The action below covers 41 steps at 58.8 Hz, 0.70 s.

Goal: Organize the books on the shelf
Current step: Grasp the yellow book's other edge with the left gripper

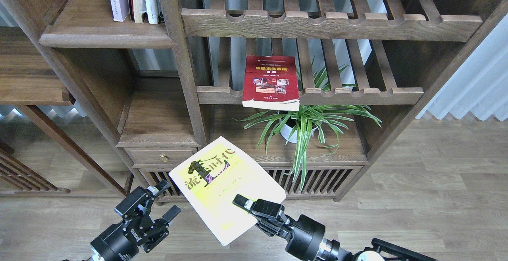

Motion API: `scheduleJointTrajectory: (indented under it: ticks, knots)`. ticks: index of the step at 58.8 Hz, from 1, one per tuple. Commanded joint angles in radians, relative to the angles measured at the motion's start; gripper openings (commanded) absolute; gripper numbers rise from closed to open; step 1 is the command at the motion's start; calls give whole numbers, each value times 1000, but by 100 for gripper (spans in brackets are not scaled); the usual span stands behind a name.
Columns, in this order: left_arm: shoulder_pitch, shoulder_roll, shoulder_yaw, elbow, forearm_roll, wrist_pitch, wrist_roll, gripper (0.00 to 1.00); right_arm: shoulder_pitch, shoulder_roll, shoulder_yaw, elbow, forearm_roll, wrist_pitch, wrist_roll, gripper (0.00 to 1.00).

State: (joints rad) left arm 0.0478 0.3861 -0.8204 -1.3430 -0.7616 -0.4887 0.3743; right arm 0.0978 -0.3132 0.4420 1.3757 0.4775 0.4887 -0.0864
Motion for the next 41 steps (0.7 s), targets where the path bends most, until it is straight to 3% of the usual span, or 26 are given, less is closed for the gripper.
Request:
scheduleJointTrajectory:
  ticks: [1, 18, 32, 41]
  knots:
    - [-29, -23, 1, 19, -1, 0, 0, 98, 3, 8, -19, 0, 0, 0, -1, 4]
    - [-62, -64, -2, 45, -2, 0, 0, 97, 2, 13, -22, 2, 0, 0, -1, 4]
    - [-66, -93, -11, 65, 4, 0, -3, 81, 0, 14, -22, 5, -4, 0, -4, 4]
    - [-71, -85, -14, 65, 22, 0, 0, 84, -3, 14, -22, 8, -5, 0, -4, 4]
